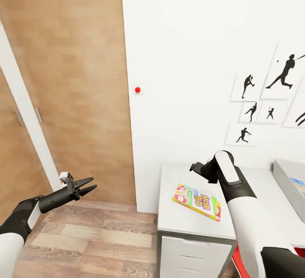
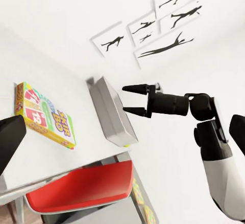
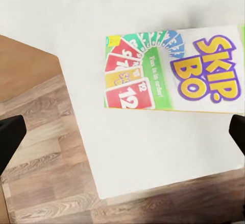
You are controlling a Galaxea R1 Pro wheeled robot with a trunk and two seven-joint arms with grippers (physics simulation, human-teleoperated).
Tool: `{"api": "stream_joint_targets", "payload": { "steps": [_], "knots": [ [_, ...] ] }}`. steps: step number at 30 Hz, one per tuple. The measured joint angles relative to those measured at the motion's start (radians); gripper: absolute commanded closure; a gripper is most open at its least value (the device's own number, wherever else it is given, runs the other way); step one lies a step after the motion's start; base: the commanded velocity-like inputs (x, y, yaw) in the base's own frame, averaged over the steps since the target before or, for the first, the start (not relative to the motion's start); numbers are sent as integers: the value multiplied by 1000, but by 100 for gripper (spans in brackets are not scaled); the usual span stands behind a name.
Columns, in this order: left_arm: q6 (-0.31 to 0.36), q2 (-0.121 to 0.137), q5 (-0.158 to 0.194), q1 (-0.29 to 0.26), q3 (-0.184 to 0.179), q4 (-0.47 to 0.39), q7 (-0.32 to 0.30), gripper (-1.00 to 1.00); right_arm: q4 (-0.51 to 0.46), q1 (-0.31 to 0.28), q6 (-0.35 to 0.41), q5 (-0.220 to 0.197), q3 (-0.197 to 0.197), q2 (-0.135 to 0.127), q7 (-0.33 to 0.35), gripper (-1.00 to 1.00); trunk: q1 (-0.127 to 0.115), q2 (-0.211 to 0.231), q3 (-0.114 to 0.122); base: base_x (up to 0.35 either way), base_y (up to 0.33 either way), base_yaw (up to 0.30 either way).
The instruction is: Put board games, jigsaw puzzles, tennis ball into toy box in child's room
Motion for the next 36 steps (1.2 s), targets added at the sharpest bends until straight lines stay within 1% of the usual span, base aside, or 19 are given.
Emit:
{"api": "stream_joint_targets", "payload": {
  "steps": [6,12,15,18,30,32,33,36],
  "knots": [
    [-1,0,0,0,0,0,0,-100,11,0,-7,0,-7,-11,-1,-100,0,1,-9,207,212,0],
    [-1,5,2,1,0,0,0,-100,18,-2,-13,1,-11,-22,-2,-100,0,2,-18,13,149,0],
    [-1,9,3,1,0,0,0,-100,27,-2,-23,1,-11,-44,-2,-100,0,2,-23,-4,29,0],
    [-2,11,4,1,0,0,0,-100,39,-2,-26,1,-11,-52,-2,-100,0,2,-28,-1,10,0],
    [-2,10,4,1,0,0,0,-100,52,-4,-53,3,-11,-63,-5,-100,0,1,-48,0,1,0],
    [-2,10,4,1,0,0,0,-100,60,-4,-55,3,-11,-76,-7,-100,0,1,-51,0,0,0],
    [-2,10,4,1,0,0,0,-100,70,-4,-56,4,-11,-88,-7,-100,0,1,-53,0,0,0],
    [-2,10,4,1,0,0,0,-100,94,-4,-60,3,-11,-112,-8,-100,0,1,-58,52,0,0]
  ]
}}
